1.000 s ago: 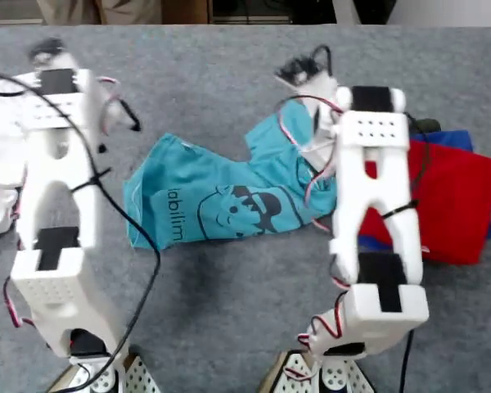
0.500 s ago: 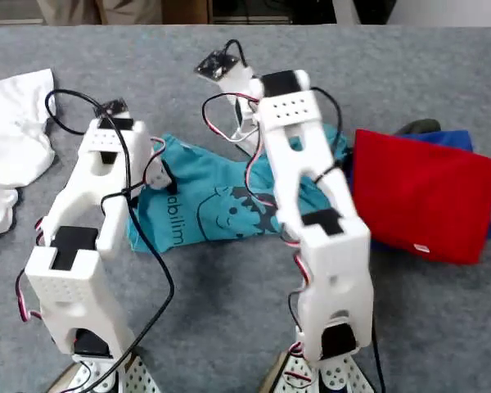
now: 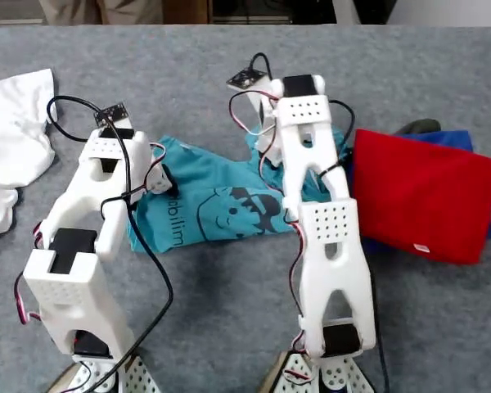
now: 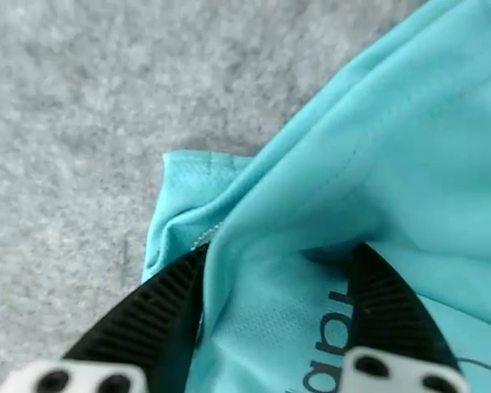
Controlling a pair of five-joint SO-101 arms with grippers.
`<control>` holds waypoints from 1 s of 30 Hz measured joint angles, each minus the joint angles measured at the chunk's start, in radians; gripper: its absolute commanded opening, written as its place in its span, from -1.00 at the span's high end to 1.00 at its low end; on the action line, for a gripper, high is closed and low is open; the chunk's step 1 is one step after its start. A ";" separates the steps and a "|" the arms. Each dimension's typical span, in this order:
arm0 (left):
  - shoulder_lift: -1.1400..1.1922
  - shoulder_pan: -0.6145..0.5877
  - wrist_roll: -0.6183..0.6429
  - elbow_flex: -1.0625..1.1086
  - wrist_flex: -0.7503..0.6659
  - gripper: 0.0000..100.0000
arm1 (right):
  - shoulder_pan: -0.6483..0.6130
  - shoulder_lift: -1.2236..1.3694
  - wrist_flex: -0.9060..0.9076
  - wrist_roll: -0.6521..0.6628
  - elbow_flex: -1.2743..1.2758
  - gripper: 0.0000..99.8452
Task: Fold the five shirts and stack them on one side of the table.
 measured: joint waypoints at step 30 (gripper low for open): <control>0.000 -0.060 0.011 -0.015 -0.002 0.88 | -0.180 -0.899 0.005 -0.048 0.216 0.99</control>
